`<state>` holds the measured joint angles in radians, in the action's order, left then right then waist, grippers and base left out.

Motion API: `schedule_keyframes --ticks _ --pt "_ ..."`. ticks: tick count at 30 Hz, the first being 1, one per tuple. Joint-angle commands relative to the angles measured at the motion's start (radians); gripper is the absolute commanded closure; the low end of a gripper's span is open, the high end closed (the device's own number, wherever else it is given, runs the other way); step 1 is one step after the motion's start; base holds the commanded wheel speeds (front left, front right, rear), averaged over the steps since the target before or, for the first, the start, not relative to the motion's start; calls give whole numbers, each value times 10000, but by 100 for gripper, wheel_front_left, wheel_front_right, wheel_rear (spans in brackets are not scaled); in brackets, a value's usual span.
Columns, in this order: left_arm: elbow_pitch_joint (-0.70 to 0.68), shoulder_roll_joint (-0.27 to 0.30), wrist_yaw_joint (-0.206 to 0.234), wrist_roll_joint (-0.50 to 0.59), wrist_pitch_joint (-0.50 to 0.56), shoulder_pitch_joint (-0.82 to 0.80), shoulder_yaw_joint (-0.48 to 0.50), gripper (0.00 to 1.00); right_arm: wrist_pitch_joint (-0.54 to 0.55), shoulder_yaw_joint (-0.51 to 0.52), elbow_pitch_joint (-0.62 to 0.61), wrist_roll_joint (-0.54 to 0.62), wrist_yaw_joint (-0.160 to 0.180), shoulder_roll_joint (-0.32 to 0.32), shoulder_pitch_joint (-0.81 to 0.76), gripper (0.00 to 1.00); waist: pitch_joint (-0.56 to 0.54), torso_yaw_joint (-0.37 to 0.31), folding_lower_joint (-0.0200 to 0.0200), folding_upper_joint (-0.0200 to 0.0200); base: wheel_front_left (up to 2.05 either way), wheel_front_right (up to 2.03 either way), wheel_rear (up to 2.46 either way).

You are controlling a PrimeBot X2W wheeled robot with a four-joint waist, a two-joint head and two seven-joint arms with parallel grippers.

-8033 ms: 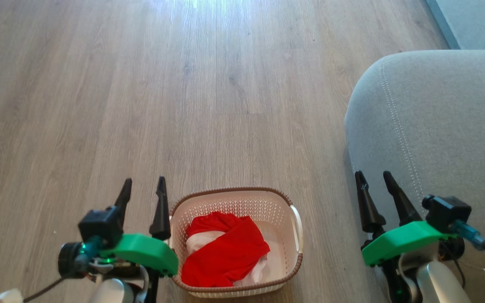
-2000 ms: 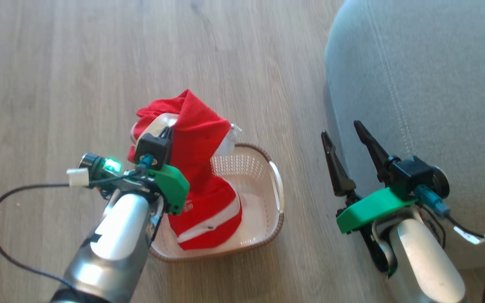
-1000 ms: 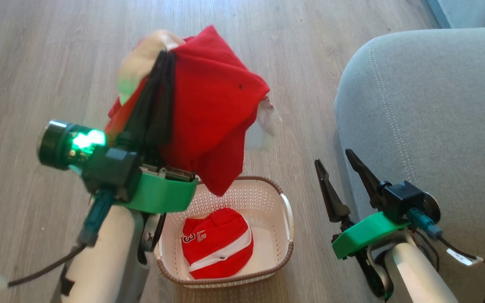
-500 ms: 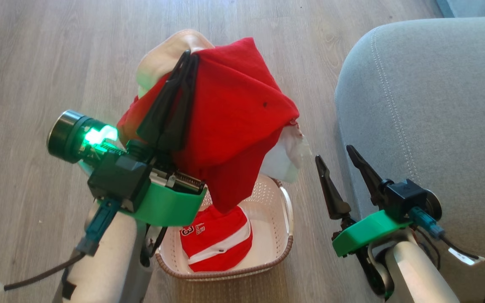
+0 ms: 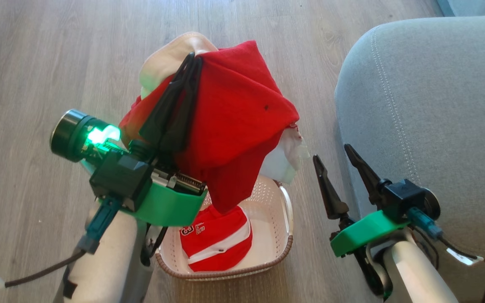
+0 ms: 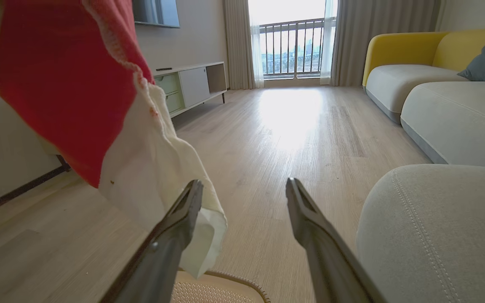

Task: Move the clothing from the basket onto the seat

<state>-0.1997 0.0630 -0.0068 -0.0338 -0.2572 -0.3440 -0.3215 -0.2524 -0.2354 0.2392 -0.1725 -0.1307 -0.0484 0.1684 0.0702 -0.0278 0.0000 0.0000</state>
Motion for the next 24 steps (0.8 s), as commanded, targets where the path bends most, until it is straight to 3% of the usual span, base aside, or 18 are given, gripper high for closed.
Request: schedule_keyframes --ticks 1,8,15,24 --pt "-274 -29 -36 108 -45 -197 386 100 -94 -321 -433 115 0 -18 152 0 -14 -8 0 0 0 0 0" --pt "-212 -59 -73 133 -45 -184 357 100 -94 -854 -1097 586 0 -74 191 0 8 -39 0 0 0 0 0" --pt "-196 -78 -138 153 -45 -217 335 100 -94 -1384 -2108 1211 0 -530 215 0 105 -106 0 0 0 0 0" --pt "-256 -103 -384 168 -45 -213 -263 100 -94 -1712 -2001 1942 0 -869 705 0 272 27 0 0 0 0 0"
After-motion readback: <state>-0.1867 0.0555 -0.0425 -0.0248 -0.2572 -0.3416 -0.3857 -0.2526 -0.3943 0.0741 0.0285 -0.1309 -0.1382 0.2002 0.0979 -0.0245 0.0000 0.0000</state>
